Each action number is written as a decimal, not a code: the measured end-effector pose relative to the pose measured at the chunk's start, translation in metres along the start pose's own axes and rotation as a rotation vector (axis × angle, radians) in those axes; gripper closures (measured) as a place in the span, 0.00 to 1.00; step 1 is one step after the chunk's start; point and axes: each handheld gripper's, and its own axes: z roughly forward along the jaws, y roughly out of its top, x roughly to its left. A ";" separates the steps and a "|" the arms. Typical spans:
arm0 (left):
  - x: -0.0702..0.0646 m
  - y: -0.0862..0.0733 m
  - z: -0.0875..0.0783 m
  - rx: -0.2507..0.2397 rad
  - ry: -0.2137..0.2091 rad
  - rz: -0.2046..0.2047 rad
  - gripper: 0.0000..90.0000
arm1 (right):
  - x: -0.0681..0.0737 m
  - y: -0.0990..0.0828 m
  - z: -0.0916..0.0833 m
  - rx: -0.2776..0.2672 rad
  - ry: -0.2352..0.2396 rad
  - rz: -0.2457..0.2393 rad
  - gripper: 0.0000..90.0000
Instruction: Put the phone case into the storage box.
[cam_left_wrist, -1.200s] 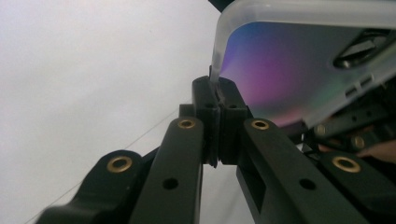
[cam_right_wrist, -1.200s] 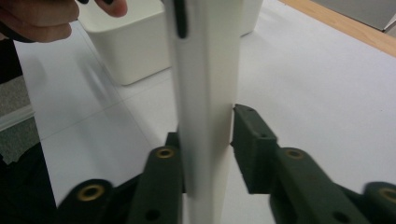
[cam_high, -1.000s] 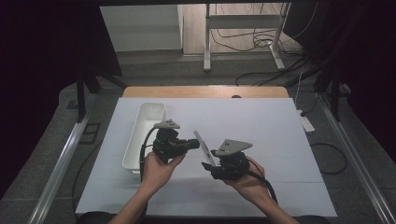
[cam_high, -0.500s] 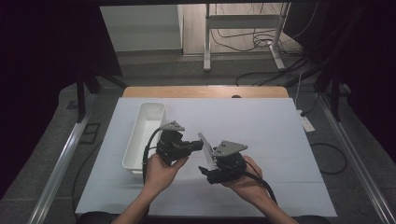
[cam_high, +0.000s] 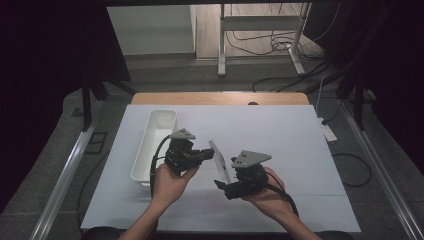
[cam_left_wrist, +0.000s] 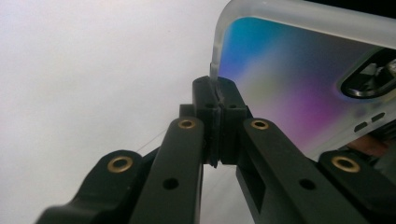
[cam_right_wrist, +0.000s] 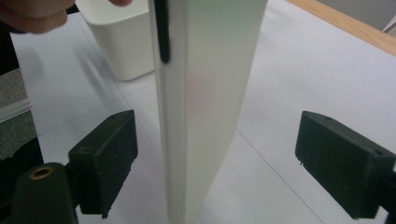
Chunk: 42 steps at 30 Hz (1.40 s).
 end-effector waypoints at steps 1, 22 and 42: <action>0.001 0.000 -0.001 0.001 0.007 -0.004 0.99 | -0.001 0.000 -0.001 0.003 0.000 0.004 0.14; 0.030 0.008 -0.028 -0.028 0.098 -0.021 0.99 | -0.020 -0.020 -0.029 0.065 -0.016 0.008 0.00; 0.054 0.014 -0.041 0.007 0.147 -0.035 0.99 | -0.032 -0.037 -0.049 0.115 -0.057 0.028 0.00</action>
